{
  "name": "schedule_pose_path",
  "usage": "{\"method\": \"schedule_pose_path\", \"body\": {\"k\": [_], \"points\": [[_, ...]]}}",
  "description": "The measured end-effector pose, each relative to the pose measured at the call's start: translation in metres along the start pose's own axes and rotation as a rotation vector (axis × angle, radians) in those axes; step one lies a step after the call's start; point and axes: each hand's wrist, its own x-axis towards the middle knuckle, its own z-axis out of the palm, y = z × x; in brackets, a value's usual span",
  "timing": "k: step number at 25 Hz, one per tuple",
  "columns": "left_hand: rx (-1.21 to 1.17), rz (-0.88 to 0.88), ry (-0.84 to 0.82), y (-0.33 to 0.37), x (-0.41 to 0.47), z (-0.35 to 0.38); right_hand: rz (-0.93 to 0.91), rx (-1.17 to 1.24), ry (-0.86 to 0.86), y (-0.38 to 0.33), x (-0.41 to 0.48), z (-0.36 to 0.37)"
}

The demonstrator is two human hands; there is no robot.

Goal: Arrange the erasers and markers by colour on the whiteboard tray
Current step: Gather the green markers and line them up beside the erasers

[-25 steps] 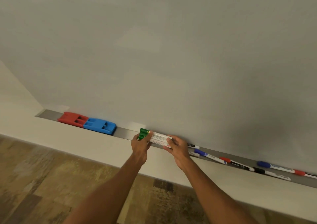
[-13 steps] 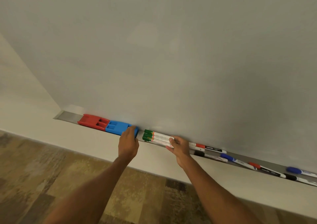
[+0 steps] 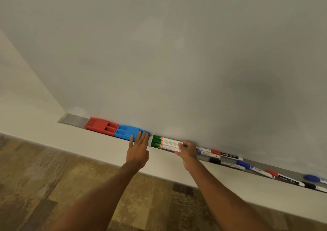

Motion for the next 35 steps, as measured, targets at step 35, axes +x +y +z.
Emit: {"method": "schedule_pose_path", "body": {"k": [35], "points": [[0.022,0.202,0.051,0.016,0.003,0.007,-0.295,-0.789,0.015,-0.01,-0.024,0.013]]}}
